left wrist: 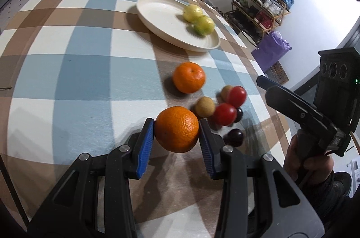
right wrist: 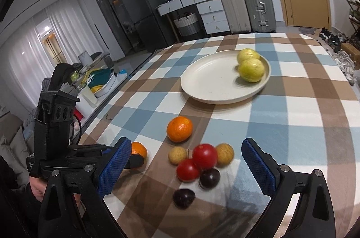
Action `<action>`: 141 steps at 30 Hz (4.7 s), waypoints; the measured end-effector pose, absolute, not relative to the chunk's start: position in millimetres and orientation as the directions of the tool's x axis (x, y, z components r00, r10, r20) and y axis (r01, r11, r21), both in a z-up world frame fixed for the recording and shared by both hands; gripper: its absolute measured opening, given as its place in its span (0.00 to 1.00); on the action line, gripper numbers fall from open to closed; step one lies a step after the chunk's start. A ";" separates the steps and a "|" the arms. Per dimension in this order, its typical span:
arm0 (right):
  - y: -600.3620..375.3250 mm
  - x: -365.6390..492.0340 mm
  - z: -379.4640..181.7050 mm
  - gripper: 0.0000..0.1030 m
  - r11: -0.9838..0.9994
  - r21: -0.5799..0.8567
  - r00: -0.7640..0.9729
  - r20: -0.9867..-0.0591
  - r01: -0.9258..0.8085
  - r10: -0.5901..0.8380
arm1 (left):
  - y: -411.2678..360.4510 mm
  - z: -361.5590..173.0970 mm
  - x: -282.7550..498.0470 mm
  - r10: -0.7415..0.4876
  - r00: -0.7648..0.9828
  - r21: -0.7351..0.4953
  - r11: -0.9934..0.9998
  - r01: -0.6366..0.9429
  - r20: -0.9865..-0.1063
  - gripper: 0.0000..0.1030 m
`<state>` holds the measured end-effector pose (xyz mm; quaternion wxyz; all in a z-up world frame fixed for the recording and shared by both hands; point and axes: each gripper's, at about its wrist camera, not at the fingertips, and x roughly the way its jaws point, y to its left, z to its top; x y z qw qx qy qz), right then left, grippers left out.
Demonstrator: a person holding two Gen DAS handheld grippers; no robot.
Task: Organize fruits
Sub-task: 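Close the left tool on a mandarin orange in the pile, then grasp the other mandarin with the right tool while the left tool lifts its orange, then carry both oranges onto the white plate and open both tools, then withdraw both tools from the plate toward the remaining plums and kiwis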
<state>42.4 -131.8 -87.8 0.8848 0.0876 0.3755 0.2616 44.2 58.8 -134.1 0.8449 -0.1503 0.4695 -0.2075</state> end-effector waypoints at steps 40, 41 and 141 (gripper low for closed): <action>-76.9 115.1 -130.6 0.37 0.820 0.391 0.410 -0.724 -0.419 0.555 | 95.8 -123.7 74.4 -0.460 0.522 -0.455 0.878 0.148 -0.718 0.35; -79.3 115.2 -129.1 0.37 0.817 0.397 0.413 -0.719 -0.417 0.560 | 94.9 -122.5 76.0 -0.460 0.523 -0.454 0.878 0.150 -0.718 0.35; -181.5 184.7 -40.5 0.71 0.845 0.455 0.680 -0.526 -0.282 0.510 | 12.9 -42.0 219.2 -0.279 0.656 -0.202 0.960 0.192 -0.701 0.63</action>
